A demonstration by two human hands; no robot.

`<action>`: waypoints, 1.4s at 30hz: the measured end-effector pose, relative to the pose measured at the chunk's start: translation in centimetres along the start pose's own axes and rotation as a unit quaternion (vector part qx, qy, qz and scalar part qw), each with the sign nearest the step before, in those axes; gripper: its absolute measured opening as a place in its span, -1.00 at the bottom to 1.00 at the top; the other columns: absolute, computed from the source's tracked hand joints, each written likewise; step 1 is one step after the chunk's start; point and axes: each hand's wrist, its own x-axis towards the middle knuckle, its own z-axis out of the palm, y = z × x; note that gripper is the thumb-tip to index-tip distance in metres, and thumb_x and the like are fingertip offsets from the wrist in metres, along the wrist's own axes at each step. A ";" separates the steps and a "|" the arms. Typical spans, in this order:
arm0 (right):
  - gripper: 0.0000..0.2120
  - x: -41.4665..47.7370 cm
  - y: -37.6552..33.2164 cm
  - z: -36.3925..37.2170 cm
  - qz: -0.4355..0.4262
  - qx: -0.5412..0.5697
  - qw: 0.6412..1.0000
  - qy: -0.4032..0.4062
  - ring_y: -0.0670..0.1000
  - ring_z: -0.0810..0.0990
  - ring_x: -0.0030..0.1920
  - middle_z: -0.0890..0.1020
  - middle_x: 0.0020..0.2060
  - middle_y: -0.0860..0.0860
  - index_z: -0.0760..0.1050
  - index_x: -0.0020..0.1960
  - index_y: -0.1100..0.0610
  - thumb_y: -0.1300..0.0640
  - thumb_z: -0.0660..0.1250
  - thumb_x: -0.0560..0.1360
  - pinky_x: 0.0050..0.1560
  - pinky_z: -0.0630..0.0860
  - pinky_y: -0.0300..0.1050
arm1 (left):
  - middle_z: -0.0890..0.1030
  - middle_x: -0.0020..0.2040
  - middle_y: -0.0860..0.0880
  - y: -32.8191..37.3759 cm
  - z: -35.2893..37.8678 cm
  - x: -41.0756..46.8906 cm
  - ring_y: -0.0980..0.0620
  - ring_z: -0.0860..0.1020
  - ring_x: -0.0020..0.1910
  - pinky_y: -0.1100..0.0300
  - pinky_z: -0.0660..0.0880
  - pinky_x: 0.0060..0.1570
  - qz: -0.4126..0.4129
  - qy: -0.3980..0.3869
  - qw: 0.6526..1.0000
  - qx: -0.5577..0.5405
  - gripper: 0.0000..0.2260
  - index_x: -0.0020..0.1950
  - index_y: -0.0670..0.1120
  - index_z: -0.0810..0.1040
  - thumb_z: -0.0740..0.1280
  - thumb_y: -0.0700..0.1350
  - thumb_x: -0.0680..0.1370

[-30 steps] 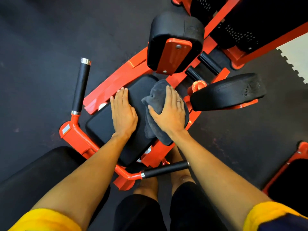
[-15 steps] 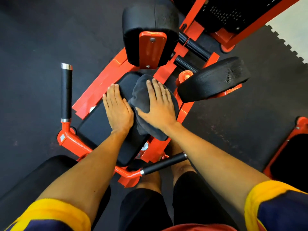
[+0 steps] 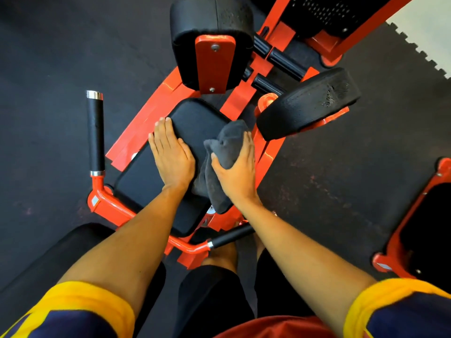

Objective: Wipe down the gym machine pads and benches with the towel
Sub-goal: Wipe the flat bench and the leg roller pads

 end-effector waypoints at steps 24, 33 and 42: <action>-0.10 2.2 -2.6 -0.2 0.220 0.122 0.966 0.068 0.09 0.55 0.38 0.58 0.36 0.07 0.35 0.47 0.09 -0.43 0.39 0.31 0.45 0.42 0.00 | 0.04 0.67 -0.16 -1.1 -3.2 -2.3 -0.11 -0.05 0.66 -0.02 -0.15 0.63 0.022 -0.123 0.991 -0.044 -0.47 0.66 -0.17 0.07 0.11 -0.18 0.69; -0.15 -5.7 -3.0 -0.5 0.258 0.083 0.960 -0.064 0.19 0.36 0.51 0.37 0.52 0.18 0.12 0.60 0.27 -0.07 0.48 0.54 0.38 0.19 -0.20 | 0.00 0.68 -0.04 0.3 -6.3 -4.4 0.01 -0.09 0.66 0.29 -0.14 0.52 -0.078 -0.236 0.960 -0.127 -0.53 0.65 -0.14 0.16 0.12 -0.14 0.73; -0.11 -5.7 -6.5 -7.0 0.113 0.077 0.978 -0.155 0.07 0.55 0.33 0.53 0.33 0.04 0.34 0.44 0.09 -0.26 0.57 0.25 0.30 0.53 0.12 | 0.63 0.06 0.00 7.7 -12.9 -4.8 0.11 0.57 0.03 0.08 0.53 0.21 -0.192 -0.320 0.860 -0.346 -0.67 0.13 -0.13 0.58 0.29 0.13 0.66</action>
